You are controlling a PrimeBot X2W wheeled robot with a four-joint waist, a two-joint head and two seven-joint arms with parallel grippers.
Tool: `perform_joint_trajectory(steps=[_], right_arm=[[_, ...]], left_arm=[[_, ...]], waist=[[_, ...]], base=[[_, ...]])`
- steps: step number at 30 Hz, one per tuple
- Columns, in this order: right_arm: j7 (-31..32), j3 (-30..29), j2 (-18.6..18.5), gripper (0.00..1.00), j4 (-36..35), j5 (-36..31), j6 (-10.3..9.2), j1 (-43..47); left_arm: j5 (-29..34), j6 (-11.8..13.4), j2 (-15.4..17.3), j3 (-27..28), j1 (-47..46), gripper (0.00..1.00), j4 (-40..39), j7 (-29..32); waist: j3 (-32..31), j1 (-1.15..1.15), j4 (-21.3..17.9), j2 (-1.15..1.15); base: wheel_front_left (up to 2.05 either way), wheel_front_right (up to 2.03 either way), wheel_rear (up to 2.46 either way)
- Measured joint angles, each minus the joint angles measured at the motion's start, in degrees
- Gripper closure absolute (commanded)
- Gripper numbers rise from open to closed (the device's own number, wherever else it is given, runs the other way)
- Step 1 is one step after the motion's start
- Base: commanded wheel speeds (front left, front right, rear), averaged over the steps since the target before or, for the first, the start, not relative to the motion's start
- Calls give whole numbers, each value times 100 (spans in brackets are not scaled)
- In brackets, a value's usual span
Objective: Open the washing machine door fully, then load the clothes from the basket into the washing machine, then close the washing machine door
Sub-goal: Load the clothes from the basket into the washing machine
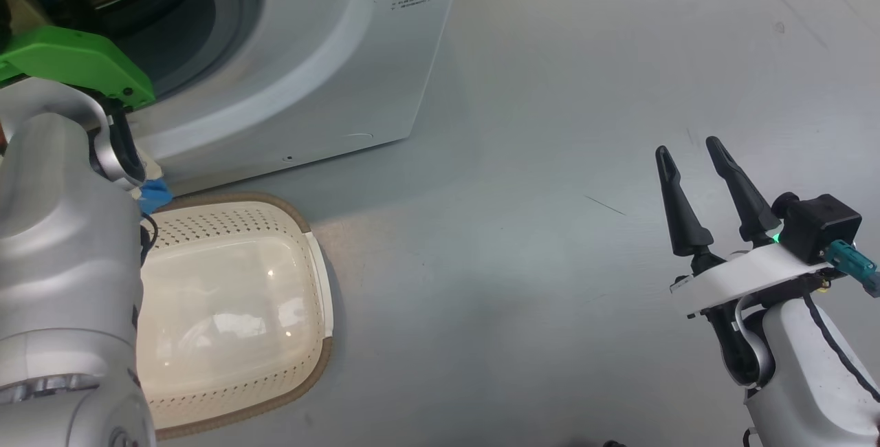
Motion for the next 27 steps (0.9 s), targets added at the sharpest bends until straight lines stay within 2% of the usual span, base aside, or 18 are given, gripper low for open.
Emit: perform_joint_trajectory(steps=[14, 27], right_arm=[[0, -208, -44, 0, -104, -13, 0, 46], [0, -192, -58, 0, -124, -22, 0, 52]], left_arm=[[-18, 0, -221, -75, 619, 0, -722, 0], [-40, -5, -258, -299, 1493, 0, -1469, 0]], waist=[[-11, 0, 313, 0], [20, 0, 527, 0]], base=[[0, 0, 0], [0, 0, 0]])
